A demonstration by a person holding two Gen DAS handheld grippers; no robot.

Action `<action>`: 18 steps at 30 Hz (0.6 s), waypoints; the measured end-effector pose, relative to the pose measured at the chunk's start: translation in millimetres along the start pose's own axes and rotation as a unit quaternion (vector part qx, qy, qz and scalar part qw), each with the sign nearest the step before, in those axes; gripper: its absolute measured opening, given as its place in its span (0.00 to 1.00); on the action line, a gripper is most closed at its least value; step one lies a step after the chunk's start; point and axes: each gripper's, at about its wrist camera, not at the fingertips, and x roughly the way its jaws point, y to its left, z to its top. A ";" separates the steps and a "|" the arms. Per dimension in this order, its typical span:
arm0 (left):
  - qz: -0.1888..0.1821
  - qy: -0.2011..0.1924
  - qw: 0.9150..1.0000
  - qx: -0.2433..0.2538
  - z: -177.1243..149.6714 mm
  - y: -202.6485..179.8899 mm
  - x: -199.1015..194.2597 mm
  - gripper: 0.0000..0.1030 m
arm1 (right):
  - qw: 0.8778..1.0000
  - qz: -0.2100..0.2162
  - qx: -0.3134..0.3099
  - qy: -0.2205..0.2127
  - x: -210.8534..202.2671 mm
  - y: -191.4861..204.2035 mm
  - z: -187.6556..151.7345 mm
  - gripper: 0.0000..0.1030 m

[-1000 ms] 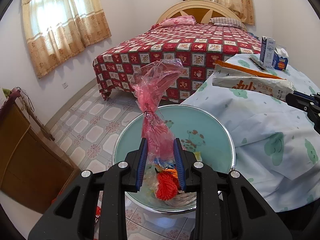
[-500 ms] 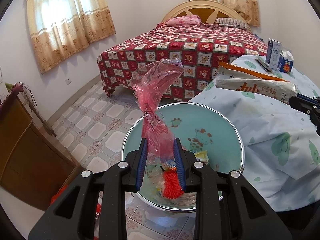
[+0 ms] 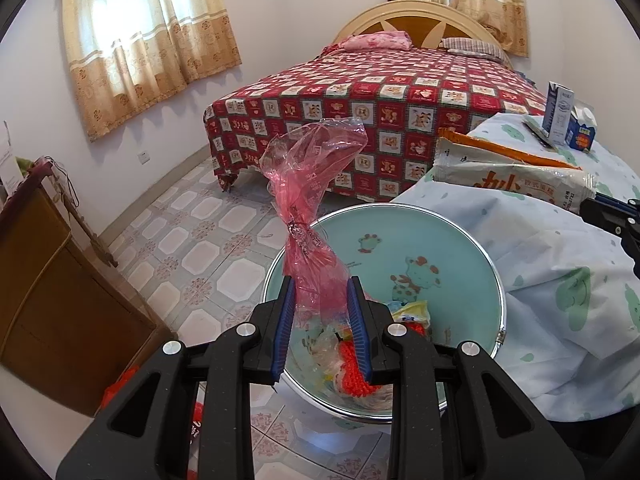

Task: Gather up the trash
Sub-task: 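Carry the pink bag and white-orange wrapper over the teal bucket with both tools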

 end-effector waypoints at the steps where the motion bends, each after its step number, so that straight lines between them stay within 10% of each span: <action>1: 0.000 0.001 1.000 -0.001 -0.4 0.9 0.5 0.26 | 1.000 0.001 -0.001 0.000 0.7 1.4 0.4 0.05; 18: 0.011 0.003 1.000 -0.017 -3.8 13.7 5.2 0.26 | 1.000 0.013 -0.017 -0.002 7.9 16.3 7.1 0.05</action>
